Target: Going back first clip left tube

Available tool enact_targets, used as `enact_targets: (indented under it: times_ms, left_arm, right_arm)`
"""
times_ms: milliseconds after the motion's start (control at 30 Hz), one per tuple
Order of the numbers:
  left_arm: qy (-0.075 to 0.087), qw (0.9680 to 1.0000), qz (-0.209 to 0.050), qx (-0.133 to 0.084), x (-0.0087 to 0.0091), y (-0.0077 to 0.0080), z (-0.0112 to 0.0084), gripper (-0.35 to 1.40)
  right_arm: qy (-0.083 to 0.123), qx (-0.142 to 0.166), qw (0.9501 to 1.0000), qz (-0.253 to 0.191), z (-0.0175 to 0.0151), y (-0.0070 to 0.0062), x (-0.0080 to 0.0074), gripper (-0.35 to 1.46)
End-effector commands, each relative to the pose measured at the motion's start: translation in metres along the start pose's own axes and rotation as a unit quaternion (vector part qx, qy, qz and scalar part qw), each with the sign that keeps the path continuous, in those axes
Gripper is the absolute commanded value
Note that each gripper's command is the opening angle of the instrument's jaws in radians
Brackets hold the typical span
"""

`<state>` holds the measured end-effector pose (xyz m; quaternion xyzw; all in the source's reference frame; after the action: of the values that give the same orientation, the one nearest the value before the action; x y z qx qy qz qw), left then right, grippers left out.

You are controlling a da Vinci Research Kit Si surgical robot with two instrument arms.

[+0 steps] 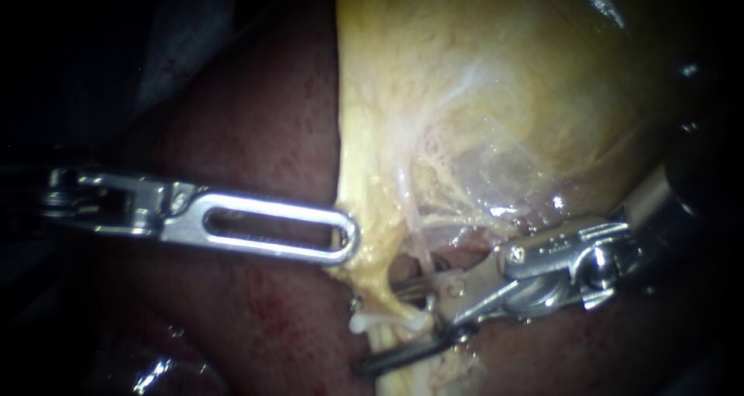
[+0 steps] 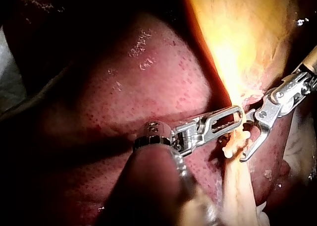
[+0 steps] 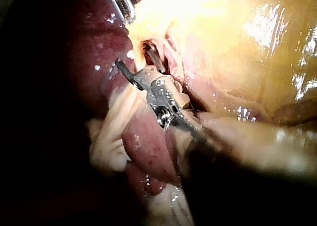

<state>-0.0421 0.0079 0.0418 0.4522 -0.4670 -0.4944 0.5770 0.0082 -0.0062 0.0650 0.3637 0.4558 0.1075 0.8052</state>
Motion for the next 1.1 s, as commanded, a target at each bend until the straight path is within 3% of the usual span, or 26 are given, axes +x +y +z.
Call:
enact_targets:
  times_ms: [33,467,900,1100]
  left_arm:
    - [0.000,1.0000,0.000,0.000,0.0000,0.0000,0.0000,-0.35]
    - [0.000,1.0000,0.000,0.000,-0.0003,0.0010,-0.0001,-0.35]
    - [-0.001,1.0000,0.004,-0.003,-0.0001,0.0032,0.0012,-0.35]
    - [0.000,1.0000,0.005,-0.003,-0.0001,0.0041,0.0021,-0.35]
  right_arm:
    - [0.002,-0.003,1.0000,-0.001,-0.0004,0.0000,0.0002,0.48]
    - [0.011,-0.011,0.9999,0.003,-0.0064,-0.0003,0.0011,0.46]
    - [0.028,-0.045,0.9986,-0.006,-0.0167,-0.0006,0.0044,0.44]
    - [0.031,-0.057,0.9979,-0.009,-0.0195,-0.0005,0.0053,0.44]
